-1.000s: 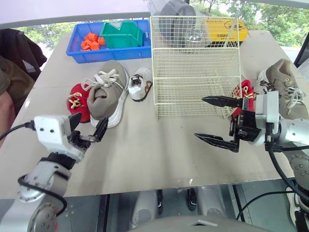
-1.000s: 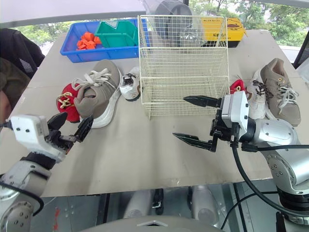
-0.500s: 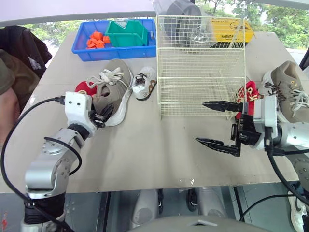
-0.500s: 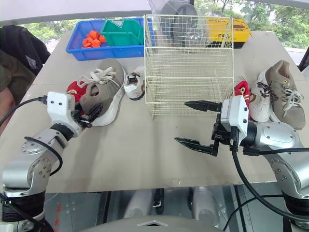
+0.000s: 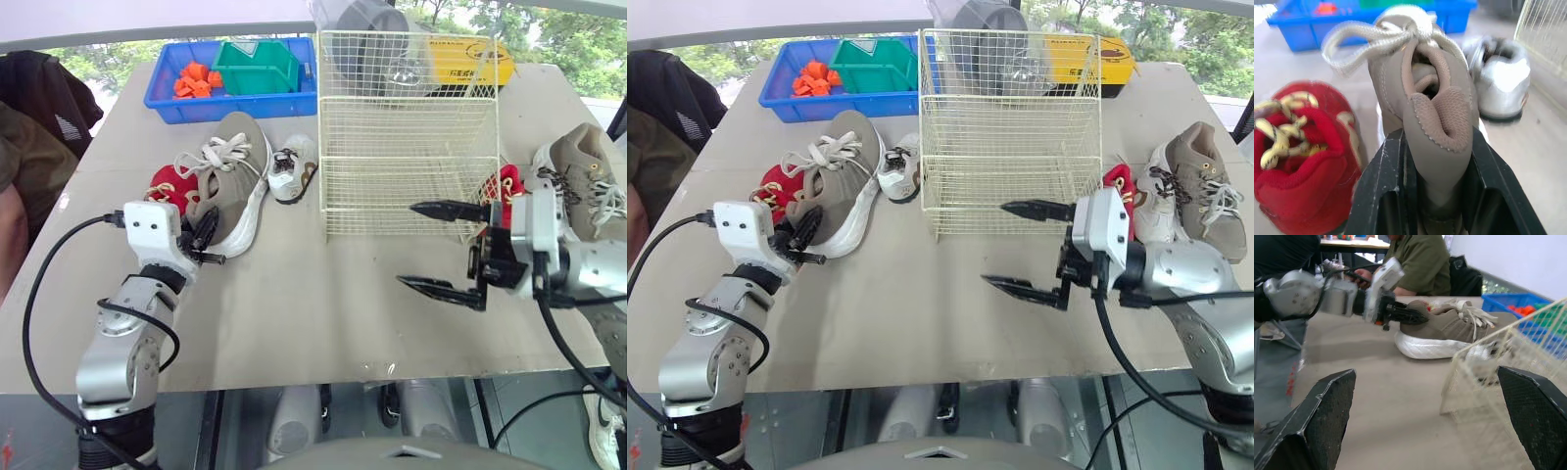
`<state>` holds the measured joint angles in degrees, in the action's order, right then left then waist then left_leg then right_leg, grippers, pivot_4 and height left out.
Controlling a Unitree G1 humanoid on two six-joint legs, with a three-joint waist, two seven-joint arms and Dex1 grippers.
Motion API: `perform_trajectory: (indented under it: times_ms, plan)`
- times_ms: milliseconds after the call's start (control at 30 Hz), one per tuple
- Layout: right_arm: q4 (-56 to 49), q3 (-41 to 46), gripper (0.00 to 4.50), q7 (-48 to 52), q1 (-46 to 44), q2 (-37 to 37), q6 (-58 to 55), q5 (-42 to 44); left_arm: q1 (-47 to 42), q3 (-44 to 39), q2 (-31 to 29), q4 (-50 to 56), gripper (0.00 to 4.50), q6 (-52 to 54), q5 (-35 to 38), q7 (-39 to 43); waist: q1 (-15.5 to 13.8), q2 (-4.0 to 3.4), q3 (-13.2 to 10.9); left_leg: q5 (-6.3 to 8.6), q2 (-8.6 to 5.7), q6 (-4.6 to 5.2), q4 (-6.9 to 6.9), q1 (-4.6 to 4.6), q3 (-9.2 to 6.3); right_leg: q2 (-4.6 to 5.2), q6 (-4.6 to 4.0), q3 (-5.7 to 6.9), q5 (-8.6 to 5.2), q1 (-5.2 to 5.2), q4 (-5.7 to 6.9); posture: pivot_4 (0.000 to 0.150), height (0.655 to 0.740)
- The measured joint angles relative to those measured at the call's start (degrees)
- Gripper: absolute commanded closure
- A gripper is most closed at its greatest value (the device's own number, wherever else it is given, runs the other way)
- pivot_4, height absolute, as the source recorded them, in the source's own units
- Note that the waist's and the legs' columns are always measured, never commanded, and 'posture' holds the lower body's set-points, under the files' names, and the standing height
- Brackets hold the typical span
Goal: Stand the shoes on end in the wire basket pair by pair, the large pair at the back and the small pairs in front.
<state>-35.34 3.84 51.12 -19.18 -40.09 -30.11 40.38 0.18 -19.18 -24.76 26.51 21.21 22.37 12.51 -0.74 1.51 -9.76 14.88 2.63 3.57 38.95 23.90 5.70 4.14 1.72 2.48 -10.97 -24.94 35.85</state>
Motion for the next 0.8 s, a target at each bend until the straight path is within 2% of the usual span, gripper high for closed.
perform_trajectory:
  times_ms: [133, 300, 400, 533, 600, 667, 800]
  plan:
    - [5.8, -2.4, 0.00, 0.8, -10.9, 0.3, -0.8, -0.2, -4.5, -3.0, -0.4, 6.4, 3.84, -7.0, -2.4, -1.1, 0.0, 0.06, 0.0, -0.03, 0.02, 0.05, -0.01, 0.02, 0.01, 0.00, -0.01, 0.00, -0.01, -0.01, -0.02, 0.150, 0.7400]
    - [21.4, -6.7, 0.00, 6.9, -29.6, 0.1, -0.4, -4.2, -8.7, -2.7, -4.2, 7.9, 3.84, -9.5, -3.3, 1.8, 0.1, -0.03, -0.1, -0.07, -0.03, 0.07, 0.00, 0.02, 0.12, -0.12, 0.00, 0.00, 0.00, -0.03, 0.00, 0.150, 0.7400]
    - [32.7, -8.8, 0.00, 13.9, -43.0, -1.5, 0.5, -7.4, -9.1, -0.8, -9.8, 7.9, 3.85, -10.9, -2.3, 9.9, -0.1, -0.10, -0.2, -0.07, -0.04, 0.08, -0.01, 0.09, 0.14, -0.13, 0.01, 0.03, -0.01, -0.10, -0.01, 0.150, 0.7400]
    - [41.6, -11.7, 0.00, 21.2, -54.5, -5.7, 0.5, -11.9, -10.0, -0.4, -15.6, 6.5, 3.85, -14.7, -1.2, 19.7, 0.0, -0.18, -0.2, -0.23, -0.06, -0.16, 0.05, 0.92, 0.19, -0.14, 0.03, 0.00, 0.01, -0.91, 0.02, 0.150, 0.7400]
    - [46.4, -13.9, 0.00, 27.9, -61.8, -6.6, -0.4, -13.6, -12.2, -0.3, -18.7, 3.7, 3.85, -17.8, 0.1, 26.7, 0.1, -0.25, -0.3, -0.23, -0.07, -0.17, 0.07, 0.90, 0.26, -0.22, 0.17, 0.02, 0.09, -0.89, 0.01, 0.150, 0.7400]
    - [46.8, -14.2, 0.00, 29.2, -62.9, -6.4, -0.3, -13.9, -12.7, -0.2, -19.0, 3.6, 3.85, -18.6, 0.4, 28.3, 0.4, -0.25, -0.3, -0.22, -0.03, -0.17, 0.06, 0.88, 0.27, -0.25, 0.26, 0.01, 0.12, -0.87, -0.01, 0.150, 0.7400]
    - [55.1, -22.1, 0.00, 37.1, -71.4, -2.2, 2.6, -21.1, -19.0, 3.8, -22.0, -0.9, 3.86, -25.1, 0.9, 38.6, 1.3, -0.46, -0.4, -0.22, -0.16, -0.17, 0.07, 0.88, 0.49, -0.27, 0.29, 0.00, 0.13, -0.89, 0.06, 0.150, 0.7400]
